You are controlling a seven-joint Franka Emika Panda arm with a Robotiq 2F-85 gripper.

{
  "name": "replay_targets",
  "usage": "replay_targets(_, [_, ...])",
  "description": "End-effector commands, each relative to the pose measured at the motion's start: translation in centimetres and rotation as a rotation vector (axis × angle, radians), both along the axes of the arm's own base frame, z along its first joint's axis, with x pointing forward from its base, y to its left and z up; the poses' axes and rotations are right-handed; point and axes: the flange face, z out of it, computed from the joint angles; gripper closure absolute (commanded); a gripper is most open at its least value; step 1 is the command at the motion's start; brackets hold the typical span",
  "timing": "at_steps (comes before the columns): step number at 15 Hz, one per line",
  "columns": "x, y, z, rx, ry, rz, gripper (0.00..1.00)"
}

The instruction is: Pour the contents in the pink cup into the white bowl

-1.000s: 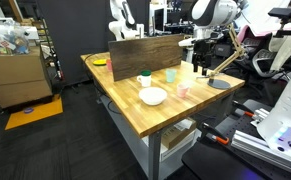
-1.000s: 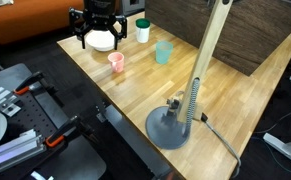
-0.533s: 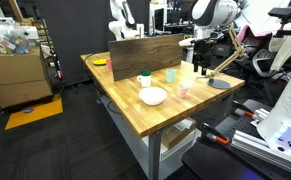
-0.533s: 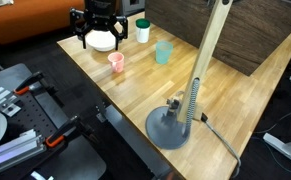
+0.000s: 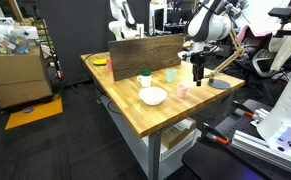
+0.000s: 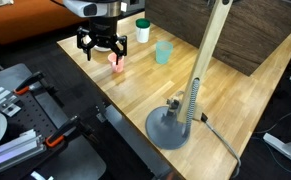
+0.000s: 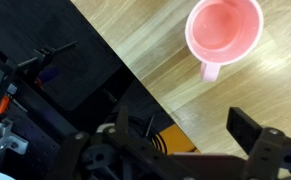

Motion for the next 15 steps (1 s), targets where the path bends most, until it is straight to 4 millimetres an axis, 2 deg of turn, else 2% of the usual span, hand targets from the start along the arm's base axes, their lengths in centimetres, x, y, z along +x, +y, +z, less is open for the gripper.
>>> replay_targets(1, [0.1,0.0,-0.1,0.0,0.002,0.001,0.0])
replay_targets(7, [0.3,-0.1,0.6,-0.001,-0.013,-0.001,0.0])
replay_targets(10, [0.5,-0.6,-0.5,-0.002,-0.007,-0.007,0.0])
replay_targets(15, [1.7,-0.7,-3.6,-0.004,0.046,-0.004,0.0])
